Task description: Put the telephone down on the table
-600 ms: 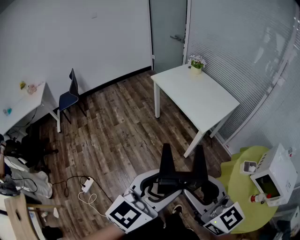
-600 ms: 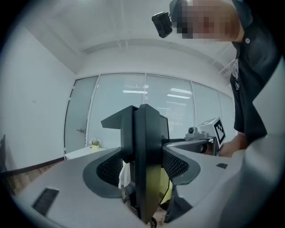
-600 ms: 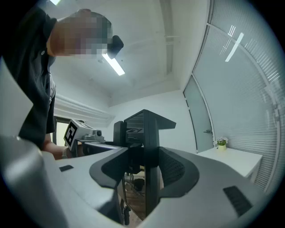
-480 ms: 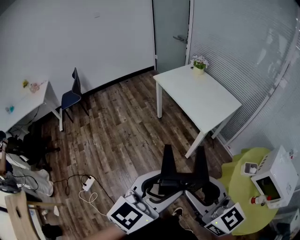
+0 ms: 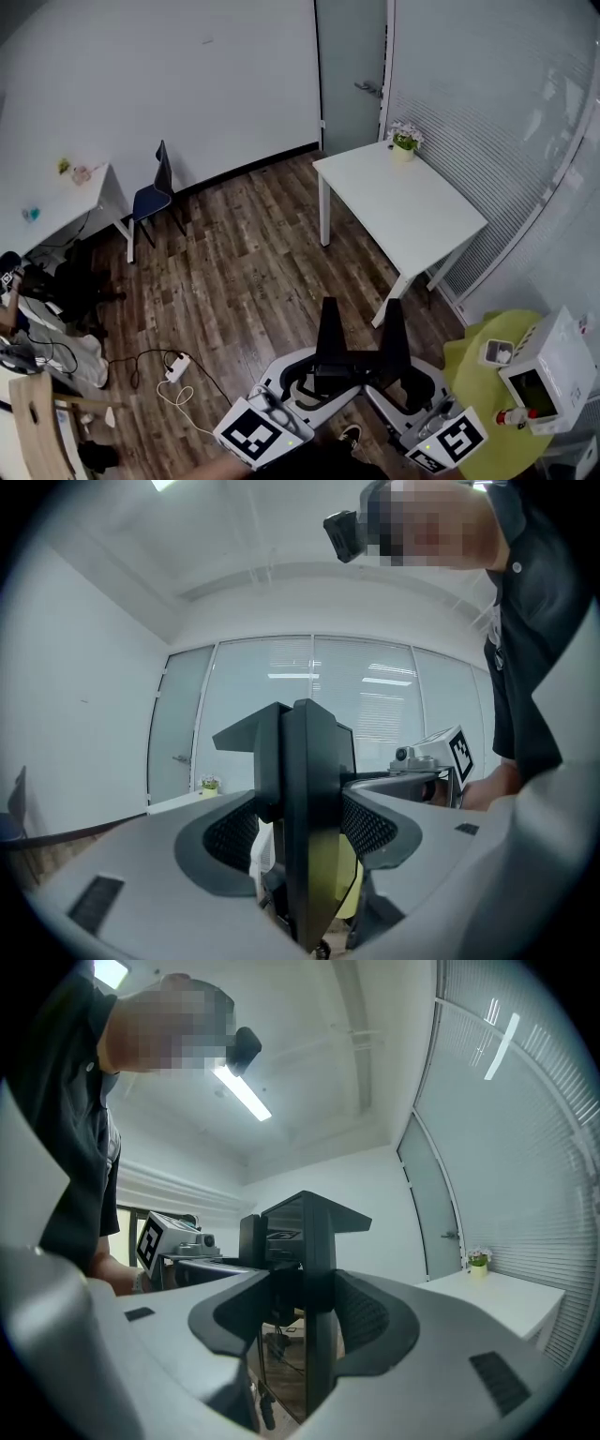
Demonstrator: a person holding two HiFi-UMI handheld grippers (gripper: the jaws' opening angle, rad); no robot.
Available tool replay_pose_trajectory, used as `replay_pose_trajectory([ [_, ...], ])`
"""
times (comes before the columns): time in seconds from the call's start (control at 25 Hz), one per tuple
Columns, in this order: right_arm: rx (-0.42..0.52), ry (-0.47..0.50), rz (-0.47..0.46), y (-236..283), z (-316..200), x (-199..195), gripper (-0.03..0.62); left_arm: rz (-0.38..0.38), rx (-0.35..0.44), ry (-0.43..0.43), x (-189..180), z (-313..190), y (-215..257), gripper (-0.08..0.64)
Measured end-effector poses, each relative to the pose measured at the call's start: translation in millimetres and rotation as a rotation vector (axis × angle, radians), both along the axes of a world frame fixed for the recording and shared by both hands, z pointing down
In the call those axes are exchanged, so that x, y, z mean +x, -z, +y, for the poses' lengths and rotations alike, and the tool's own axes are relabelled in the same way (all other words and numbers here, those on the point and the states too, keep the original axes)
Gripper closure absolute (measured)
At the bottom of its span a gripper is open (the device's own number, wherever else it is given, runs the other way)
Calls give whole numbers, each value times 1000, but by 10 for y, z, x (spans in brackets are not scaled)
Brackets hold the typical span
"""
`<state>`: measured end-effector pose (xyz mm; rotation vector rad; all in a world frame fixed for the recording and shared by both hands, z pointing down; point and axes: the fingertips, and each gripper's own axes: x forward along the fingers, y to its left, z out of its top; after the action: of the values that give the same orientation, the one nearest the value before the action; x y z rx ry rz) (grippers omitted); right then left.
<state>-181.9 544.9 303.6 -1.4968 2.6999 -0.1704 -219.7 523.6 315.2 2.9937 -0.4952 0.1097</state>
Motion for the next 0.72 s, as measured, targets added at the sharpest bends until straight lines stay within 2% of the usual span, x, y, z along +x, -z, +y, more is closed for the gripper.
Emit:
replay_pose_trajectory([
  [0.52, 39, 101, -33, 85, 60, 369, 363, -13, 49, 101, 340, 97, 106, 279],
  [0.72, 36, 147, -24, 56, -93, 291, 363, -24, 63, 142, 259, -38, 83, 279],
])
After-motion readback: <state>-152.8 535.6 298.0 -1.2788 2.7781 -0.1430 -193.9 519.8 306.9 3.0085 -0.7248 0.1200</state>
